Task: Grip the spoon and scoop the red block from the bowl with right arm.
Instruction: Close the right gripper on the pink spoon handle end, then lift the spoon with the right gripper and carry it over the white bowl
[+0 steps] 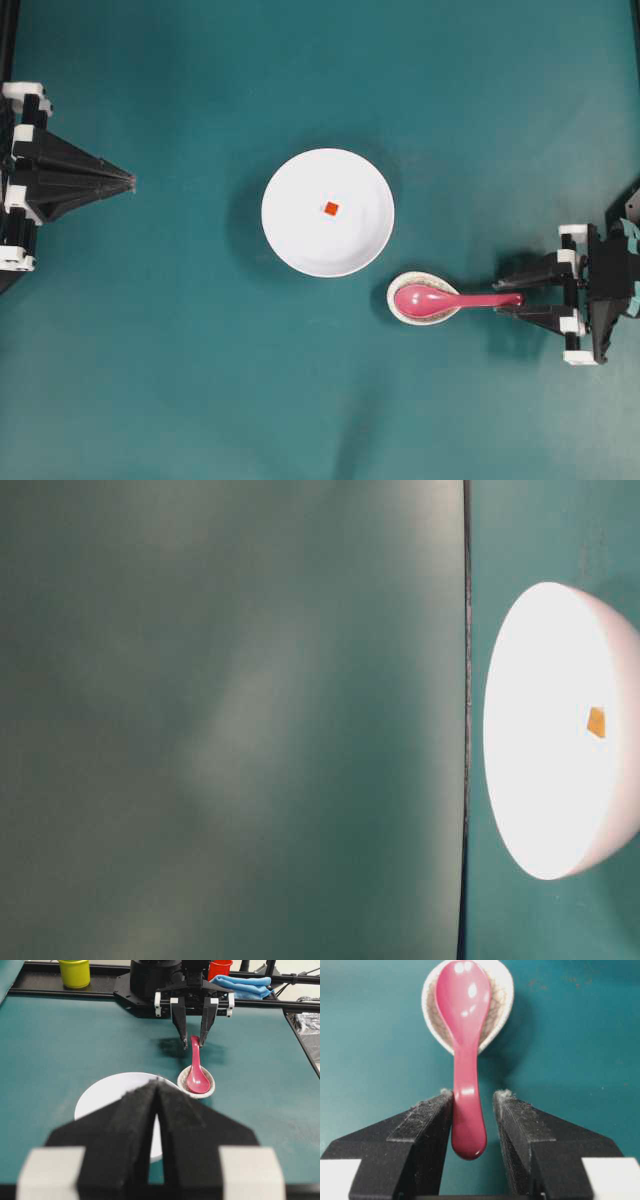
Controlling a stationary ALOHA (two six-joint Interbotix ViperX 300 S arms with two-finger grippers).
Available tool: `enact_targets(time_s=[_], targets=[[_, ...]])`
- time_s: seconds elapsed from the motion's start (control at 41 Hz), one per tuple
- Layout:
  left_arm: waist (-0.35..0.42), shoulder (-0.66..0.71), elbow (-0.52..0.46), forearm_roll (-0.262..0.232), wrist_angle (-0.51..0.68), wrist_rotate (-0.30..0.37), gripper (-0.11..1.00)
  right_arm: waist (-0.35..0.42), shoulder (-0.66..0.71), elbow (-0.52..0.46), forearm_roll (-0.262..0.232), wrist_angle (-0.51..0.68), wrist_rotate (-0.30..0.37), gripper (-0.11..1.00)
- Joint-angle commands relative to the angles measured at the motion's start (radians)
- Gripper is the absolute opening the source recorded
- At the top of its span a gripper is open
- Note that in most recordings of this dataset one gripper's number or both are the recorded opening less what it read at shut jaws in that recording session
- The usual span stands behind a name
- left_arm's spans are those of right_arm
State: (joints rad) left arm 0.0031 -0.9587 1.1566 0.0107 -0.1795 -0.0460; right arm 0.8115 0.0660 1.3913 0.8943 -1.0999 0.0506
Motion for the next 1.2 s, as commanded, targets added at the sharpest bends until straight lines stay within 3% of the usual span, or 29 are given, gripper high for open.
enact_targets(time_s=[0.0,0.268,0.488,0.707,0.829,0.927,1.171], targets=[[-0.002,0.008,-0.021,0.002,-0.008,0.0,0.01,0.005,-0.014,-0.003,-0.002,-0.003,-0.003,0.42],[-0.002,0.008,-0.02,0.002,-0.008,0.0,0.01,0.005,-0.014,-0.003,-0.002,-0.003,-0.008,0.26],[-0.002,0.008,-0.021,0.002,-0.008,0.0,0.01,0.005,-0.02,-0.011,-0.003,-0.014,-0.021,0.26],[-0.002,0.006,-0.021,0.002,-0.009,0.0,0.01,-0.029,-0.11,-0.04,-0.003,-0.011,-0.037,0.26],[-0.002,0.008,-0.021,0.002,-0.014,0.0,0.01,-0.078,-0.189,-0.072,-0.003,0.006,-0.11,0.26],[-0.002,0.008,-0.023,0.002,-0.017,0.0,0.01,-0.129,-0.253,-0.11,-0.003,0.055,-0.215,0.26],[-0.002,0.005,-0.023,0.002,-0.02,0.0,0.01,-0.29,-0.383,-0.232,-0.003,0.345,-0.488,0.26]])
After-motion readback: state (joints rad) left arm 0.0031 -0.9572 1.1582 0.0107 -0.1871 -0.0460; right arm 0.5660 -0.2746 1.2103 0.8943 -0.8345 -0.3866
